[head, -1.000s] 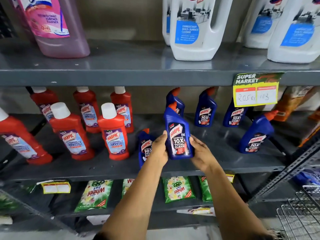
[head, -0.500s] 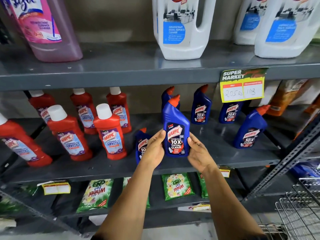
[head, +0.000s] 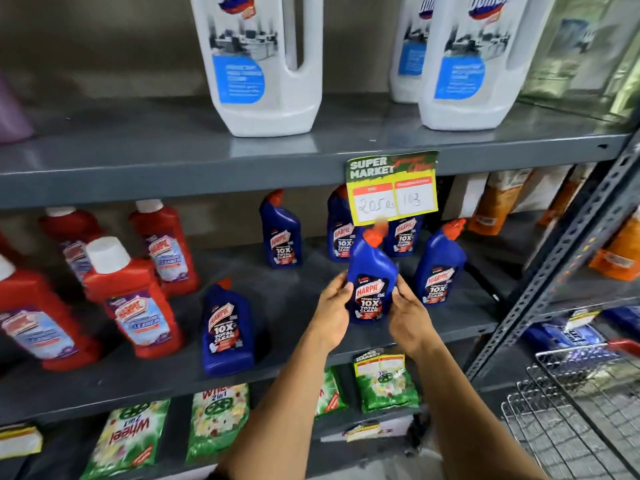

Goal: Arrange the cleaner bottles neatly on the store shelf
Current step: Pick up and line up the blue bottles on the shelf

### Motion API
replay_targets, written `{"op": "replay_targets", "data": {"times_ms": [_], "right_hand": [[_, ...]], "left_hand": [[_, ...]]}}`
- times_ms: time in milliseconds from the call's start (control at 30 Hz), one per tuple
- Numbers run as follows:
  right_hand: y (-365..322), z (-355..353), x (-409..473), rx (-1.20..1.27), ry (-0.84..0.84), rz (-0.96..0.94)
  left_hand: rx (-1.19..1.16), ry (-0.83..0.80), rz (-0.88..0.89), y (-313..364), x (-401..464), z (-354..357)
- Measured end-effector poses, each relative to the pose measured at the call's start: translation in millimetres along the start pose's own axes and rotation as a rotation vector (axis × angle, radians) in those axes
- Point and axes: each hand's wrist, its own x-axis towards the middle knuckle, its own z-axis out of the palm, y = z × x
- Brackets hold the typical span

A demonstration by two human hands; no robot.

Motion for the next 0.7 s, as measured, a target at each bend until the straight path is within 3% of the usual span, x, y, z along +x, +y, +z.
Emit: {"op": "replay_targets", "data": {"times_ms": [233, 300, 333, 433, 467, 533, 600, 633, 700], "right_hand": [[5.9, -10.5, 6.3, 0.022, 0.049, -0.005], [14.6, -5.5, 3.3, -0.041, 0.143, -0.092], [20.0, -1.2, -2.0, -0.096, 0.272, -0.147], [47.6, 26.9, -23.8, -0.26, 0.896, -0.327], [58.8, 41.9, -31.2, -0.359, 0.969, -0.404], [83.3, 75.8, -39.0, -0.555, 0.861, -0.497], [106.5, 112.3, -35.7, -0.566, 0.578, -0.367], [114.2, 131.7, -34.0, -0.562, 0.444, -0.232], [128.5, 160.1, -26.3, -0.67, 0.255, 0.053]], "left_hand": [[-0.03, 0.034, -0.026, -10.1, 0.2, 1.3], [0.079, 0.132, 0.007, -2.9, -4.7, -0.2], [0.151, 0.26, 0.06, 1.2, -6.5, -2.9], [0.288, 0.741, 0.324, 21.4, -16.3, -36.8], [0.365, 0.865, 0.384, 30.7, -23.4, -52.9], [0.615, 1.087, 0.391, 49.8, -39.5, -82.6], [0.777, 1.261, 0.175, 70.0, -57.9, -106.4], [0.771, 1.277, 0.019, 71.9, -58.9, -123.3], [0.654, 1.158, -0.243, 72.6, -59.2, -150.6]]}}
